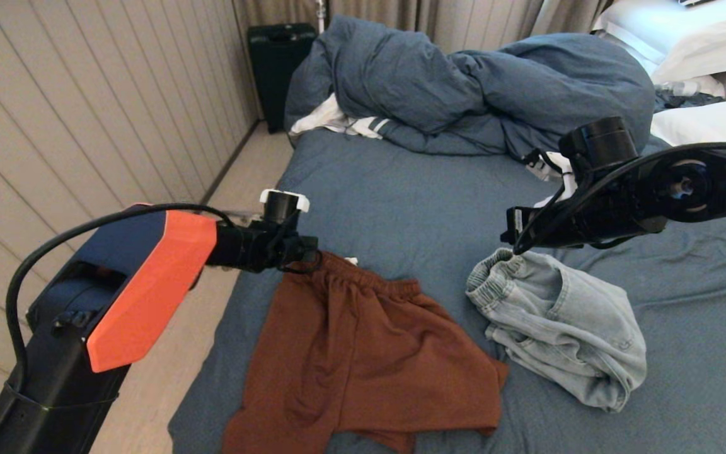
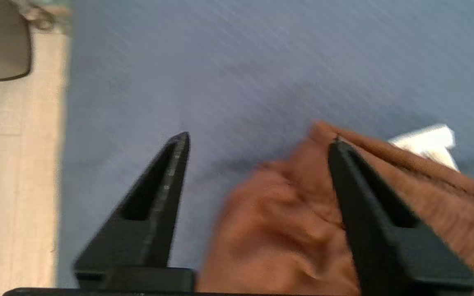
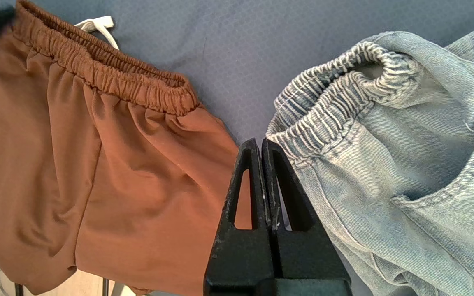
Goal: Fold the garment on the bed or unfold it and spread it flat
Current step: Unford the brown shorts
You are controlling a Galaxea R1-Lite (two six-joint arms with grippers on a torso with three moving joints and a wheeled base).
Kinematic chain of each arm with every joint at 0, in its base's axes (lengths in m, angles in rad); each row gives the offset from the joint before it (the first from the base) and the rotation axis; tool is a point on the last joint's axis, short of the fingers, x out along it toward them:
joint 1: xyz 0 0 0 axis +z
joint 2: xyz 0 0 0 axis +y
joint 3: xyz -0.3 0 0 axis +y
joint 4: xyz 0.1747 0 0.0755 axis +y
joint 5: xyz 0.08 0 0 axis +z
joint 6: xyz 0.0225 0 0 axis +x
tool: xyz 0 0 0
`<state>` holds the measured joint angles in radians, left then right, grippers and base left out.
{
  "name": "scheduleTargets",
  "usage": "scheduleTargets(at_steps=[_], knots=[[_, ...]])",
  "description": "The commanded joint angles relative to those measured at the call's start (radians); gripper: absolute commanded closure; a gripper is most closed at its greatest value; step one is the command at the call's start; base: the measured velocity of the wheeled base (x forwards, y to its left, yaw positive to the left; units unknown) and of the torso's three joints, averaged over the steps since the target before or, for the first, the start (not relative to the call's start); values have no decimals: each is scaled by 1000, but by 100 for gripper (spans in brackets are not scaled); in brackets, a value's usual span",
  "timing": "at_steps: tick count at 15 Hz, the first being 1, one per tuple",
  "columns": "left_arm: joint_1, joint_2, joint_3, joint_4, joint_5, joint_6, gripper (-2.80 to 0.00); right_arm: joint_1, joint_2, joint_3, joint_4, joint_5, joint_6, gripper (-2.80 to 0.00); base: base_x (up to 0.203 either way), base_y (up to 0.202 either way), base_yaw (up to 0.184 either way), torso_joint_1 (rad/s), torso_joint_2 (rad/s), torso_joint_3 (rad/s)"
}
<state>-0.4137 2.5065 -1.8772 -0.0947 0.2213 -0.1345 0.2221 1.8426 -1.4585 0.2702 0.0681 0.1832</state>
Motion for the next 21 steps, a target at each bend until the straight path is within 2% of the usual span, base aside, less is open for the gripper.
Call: scheduleTargets(at_steps=[1, 10, 11, 12, 16, 21], knots=[[-13, 31, 1, 3, 1, -1, -280, 0, 3, 1, 1, 1, 1, 0, 0, 0, 0, 0, 0, 0], [-56, 77, -8, 52, 10, 3, -280, 0, 17, -2, 0, 1, 1, 0, 0, 0, 0, 0, 0, 0], [-56, 77, -7, 47, 12, 1, -215, 0, 17, -2, 0, -1, 1, 0, 0, 0, 0, 0, 0, 0], [-56, 72, -6, 45, 12, 1, 0, 0, 17, -2, 0, -1, 1, 0, 0, 0, 0, 0, 0, 0], [-48, 47, -31, 41, 15, -33, 0, 0, 18, 0, 0, -1, 1, 0, 0, 0, 0, 0, 0, 0], [0, -15, -53, 17, 18, -55, 0, 3, 20, 0, 0, -2, 1, 0, 0, 0, 0, 0, 0, 0]])
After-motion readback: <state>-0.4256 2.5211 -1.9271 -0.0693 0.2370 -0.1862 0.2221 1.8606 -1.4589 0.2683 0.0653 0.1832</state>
